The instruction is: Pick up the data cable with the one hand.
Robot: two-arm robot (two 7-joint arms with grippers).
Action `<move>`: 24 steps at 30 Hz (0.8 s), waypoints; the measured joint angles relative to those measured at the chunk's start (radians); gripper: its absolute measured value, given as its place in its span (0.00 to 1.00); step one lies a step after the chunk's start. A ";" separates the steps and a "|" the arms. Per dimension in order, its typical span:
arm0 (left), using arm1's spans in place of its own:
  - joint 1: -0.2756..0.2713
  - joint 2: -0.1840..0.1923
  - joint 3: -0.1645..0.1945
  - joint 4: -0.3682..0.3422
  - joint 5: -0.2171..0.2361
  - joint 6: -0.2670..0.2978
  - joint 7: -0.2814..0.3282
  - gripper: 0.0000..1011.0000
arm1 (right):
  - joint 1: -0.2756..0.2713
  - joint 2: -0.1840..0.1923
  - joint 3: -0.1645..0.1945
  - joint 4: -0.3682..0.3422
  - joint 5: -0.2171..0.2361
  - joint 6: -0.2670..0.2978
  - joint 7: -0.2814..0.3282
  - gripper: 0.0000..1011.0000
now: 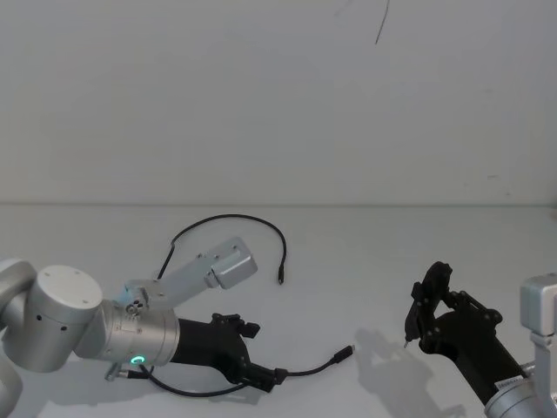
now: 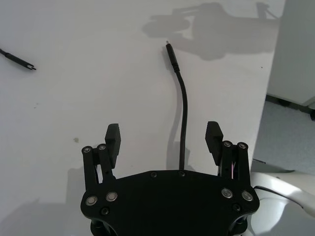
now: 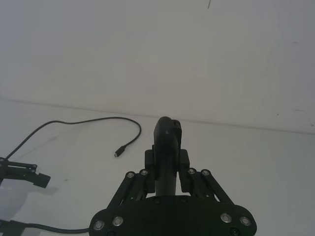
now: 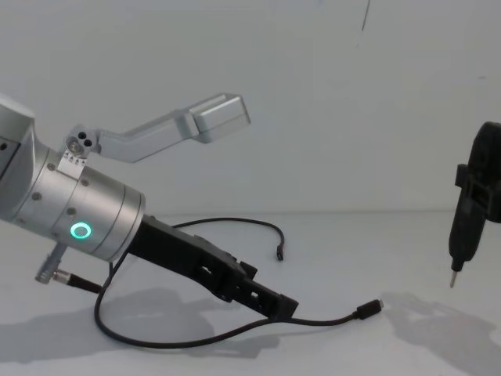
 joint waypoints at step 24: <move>0.006 0.028 0.040 -0.019 0.024 -0.030 0.026 0.99 | 0.000 0.000 0.000 0.000 0.000 0.000 0.000 0.26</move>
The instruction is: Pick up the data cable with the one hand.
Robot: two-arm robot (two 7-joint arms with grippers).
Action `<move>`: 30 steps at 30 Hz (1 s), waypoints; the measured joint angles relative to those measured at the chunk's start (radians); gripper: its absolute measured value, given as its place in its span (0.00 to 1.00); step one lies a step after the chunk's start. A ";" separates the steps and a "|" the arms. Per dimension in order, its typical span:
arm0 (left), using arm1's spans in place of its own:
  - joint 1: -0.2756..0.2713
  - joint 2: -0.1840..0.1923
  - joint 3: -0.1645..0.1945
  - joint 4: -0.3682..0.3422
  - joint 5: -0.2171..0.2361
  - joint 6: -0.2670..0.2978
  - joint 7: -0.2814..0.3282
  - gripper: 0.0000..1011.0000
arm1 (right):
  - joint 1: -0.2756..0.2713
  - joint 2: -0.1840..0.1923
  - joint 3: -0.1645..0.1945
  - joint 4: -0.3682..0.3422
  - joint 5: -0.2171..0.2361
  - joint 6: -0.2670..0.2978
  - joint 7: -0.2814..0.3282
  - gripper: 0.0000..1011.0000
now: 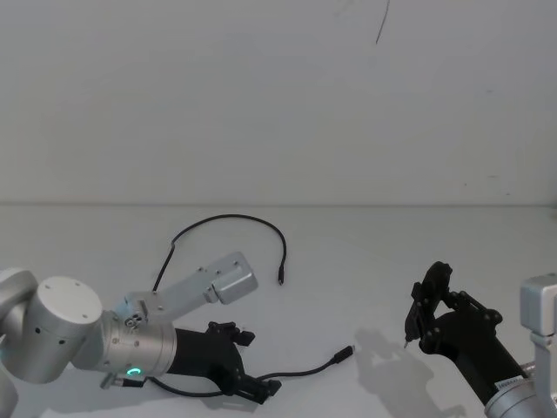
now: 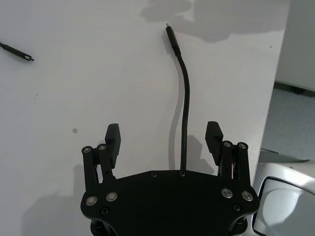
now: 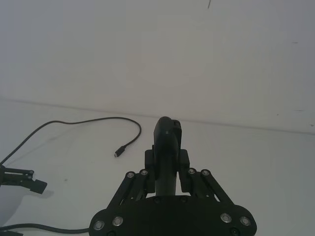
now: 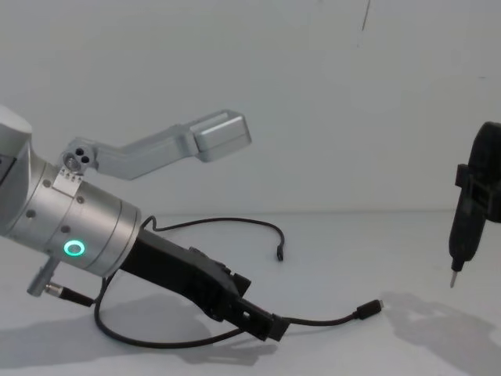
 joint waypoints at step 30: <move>0.005 -0.003 0.026 0.001 0.028 0.008 0.017 0.49 | 0.000 0.000 0.000 0.000 0.000 0.000 0.000 0.26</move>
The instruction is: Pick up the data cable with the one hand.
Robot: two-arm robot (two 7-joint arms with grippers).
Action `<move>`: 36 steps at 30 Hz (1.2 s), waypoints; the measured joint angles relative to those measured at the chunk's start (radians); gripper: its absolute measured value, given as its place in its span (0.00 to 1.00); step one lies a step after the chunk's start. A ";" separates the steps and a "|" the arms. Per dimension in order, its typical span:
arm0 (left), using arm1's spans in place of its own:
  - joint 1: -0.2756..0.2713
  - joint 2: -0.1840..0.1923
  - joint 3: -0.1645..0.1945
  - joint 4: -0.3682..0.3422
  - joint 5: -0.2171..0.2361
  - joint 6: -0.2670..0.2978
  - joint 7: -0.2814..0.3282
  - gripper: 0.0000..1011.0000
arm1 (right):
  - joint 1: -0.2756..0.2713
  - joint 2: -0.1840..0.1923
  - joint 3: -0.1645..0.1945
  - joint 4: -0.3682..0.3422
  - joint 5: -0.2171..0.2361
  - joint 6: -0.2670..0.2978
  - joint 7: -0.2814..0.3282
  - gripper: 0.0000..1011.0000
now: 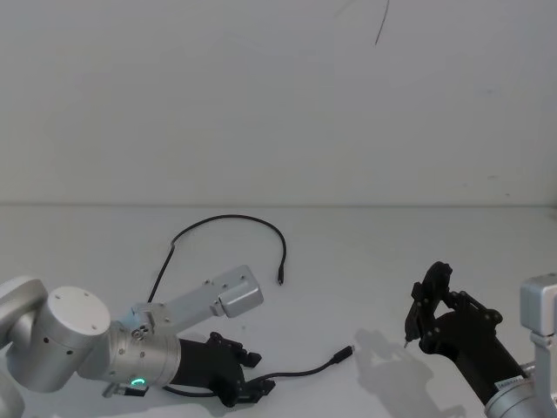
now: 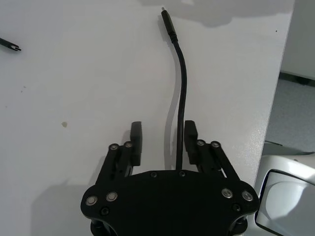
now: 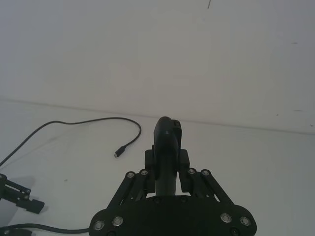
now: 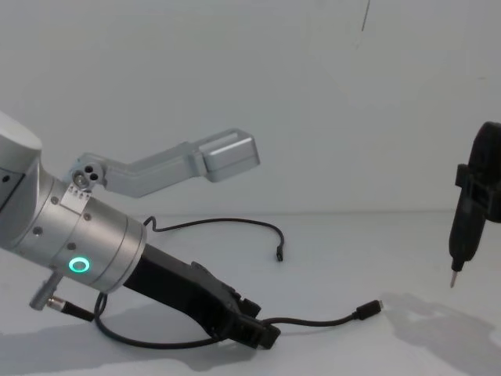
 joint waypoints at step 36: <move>0.061 0.039 -0.007 -0.081 0.067 -0.134 0.065 0.04 | 0.062 0.008 0.057 -0.027 0.086 0.020 0.082 0.26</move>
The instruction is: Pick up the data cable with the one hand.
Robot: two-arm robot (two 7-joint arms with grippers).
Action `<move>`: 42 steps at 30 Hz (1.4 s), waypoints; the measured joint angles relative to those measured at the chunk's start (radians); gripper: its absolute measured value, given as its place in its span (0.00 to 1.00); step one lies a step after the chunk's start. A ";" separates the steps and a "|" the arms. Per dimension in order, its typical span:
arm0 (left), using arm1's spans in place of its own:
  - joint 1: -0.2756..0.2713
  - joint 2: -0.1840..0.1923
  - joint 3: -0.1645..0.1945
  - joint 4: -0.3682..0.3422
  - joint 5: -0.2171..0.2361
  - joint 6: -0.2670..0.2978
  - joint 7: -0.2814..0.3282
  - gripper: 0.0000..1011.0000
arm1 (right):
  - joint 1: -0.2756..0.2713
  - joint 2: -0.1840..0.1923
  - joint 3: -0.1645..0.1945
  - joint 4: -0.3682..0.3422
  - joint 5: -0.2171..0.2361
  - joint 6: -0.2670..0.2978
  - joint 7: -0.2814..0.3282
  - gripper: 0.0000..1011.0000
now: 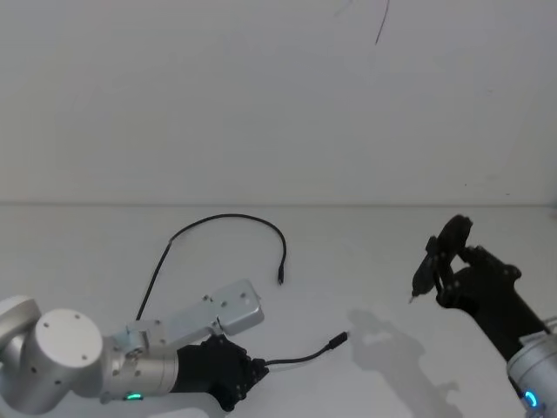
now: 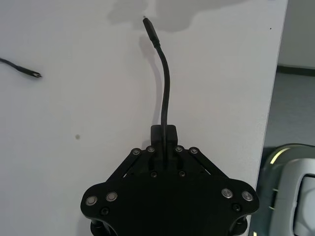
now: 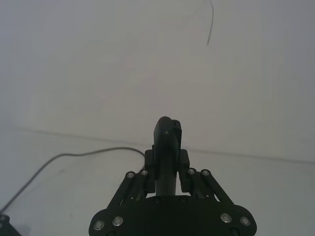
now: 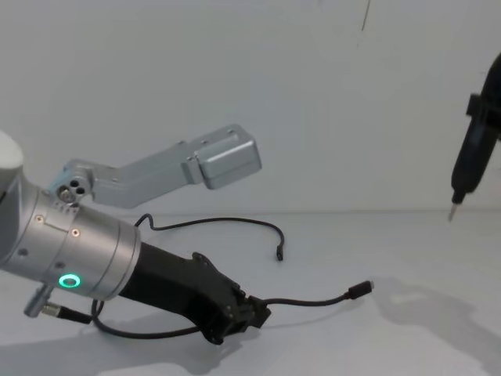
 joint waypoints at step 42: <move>0.338 0.147 -0.174 -0.222 0.158 -0.442 0.462 0.04 | 0.152 0.015 -0.036 -0.013 0.153 0.166 0.086 0.26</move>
